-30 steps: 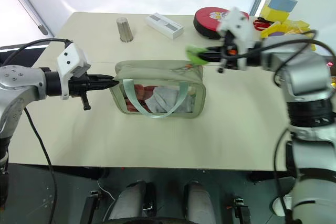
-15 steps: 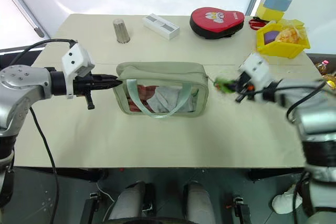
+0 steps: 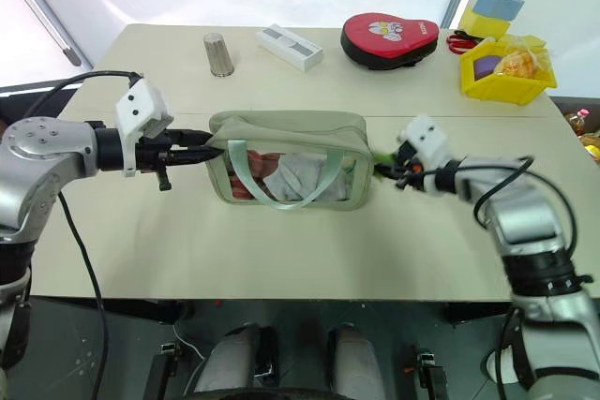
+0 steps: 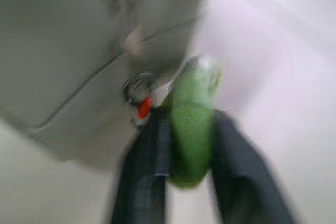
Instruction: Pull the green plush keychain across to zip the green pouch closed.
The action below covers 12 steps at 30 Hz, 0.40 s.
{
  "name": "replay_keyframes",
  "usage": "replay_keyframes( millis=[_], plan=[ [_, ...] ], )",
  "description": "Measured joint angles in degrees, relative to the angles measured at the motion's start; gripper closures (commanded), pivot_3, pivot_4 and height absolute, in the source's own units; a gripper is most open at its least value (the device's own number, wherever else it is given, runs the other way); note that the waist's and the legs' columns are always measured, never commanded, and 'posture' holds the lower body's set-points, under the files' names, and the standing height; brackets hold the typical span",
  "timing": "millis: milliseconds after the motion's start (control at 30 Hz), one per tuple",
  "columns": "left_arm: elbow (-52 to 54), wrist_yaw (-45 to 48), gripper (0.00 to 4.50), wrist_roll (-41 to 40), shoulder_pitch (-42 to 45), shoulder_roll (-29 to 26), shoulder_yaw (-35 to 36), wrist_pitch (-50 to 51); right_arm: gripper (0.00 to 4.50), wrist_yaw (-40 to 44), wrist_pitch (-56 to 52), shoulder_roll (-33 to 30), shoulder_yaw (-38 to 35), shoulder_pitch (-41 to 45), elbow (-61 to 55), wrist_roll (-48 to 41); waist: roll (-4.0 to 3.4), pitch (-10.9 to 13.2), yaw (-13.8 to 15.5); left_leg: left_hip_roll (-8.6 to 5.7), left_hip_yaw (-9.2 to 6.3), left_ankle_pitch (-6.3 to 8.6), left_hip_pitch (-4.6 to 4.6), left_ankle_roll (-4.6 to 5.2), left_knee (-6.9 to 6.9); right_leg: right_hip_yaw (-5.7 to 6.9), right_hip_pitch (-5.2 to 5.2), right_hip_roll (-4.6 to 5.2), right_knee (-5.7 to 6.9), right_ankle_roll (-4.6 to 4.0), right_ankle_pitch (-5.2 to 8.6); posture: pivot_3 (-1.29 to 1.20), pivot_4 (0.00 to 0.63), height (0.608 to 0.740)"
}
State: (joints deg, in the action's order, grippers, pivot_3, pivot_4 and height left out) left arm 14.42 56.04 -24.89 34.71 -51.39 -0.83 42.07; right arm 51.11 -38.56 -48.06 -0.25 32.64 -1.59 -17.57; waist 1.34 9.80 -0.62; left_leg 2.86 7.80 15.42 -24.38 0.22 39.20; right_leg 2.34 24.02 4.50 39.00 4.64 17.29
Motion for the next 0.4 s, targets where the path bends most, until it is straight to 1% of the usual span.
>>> replay_keyframes(
  millis=[33,67,100,133,267,400],
  plan=[
    [-0.64,0.29,1.37,-0.69,0.30,-0.12,0.17,0.37,1.37,1.86,-0.03,-1.73,-0.37,1.73,0.50,-0.77,0.01,0.01,-0.04,0.00,0.01,0.00,-0.01,0.00,-0.01,0.00,0.01,0.00,0.00,0.00,0.00,0.00,0.150,0.740],
    [-1.20,0.68,0.79,-1.26,0.92,-0.31,0.63,0.97,0.82,3.70,-0.27,-3.30,-0.54,3.43,0.94,-1.36,0.02,0.02,-0.08,0.01,0.01,0.00,-0.02,0.00,-0.01,0.00,0.03,0.00,0.00,0.00,0.00,0.00,0.150,0.740],
    [-1.86,1.14,0.37,-1.98,1.71,-0.68,1.40,1.51,0.36,5.43,-0.61,-4.70,-0.76,5.15,1.18,-1.97,0.03,0.03,-0.10,0.01,0.00,0.00,-0.03,0.00,-0.01,0.00,0.04,-0.01,-0.01,0.00,0.00,0.00,0.150,0.740],
    [-2.76,1.54,0.03,-2.71,2.77,-1.42,2.40,1.90,0.03,7.60,-1.22,-6.21,-0.78,7.10,1.47,-2.89,0.02,0.03,-0.13,0.01,0.02,0.00,-0.03,0.00,-0.01,0.00,0.05,0.00,-0.01,0.00,0.00,0.00,0.150,0.740],
    [-8.56,2.56,0.03,-3.19,7.06,-5.69,6.14,2.46,0.03,16.20,-5.03,-11.60,-0.76,13.37,1.74,-6.71,0.00,0.04,-0.45,0.03,0.04,0.00,0.00,0.00,-0.05,0.00,0.09,0.00,0.00,0.00,0.00,0.00,0.150,0.740],
    [-13.45,3.64,0.03,-3.20,9.18,-6.78,6.91,1.99,0.03,21.22,-8.98,-12.24,-0.58,17.68,1.21,-10.76,0.00,0.03,-0.29,0.04,0.07,0.00,-0.02,0.00,-0.02,0.00,0.09,0.01,0.00,0.00,0.00,0.00,0.150,0.740]
  ],
)
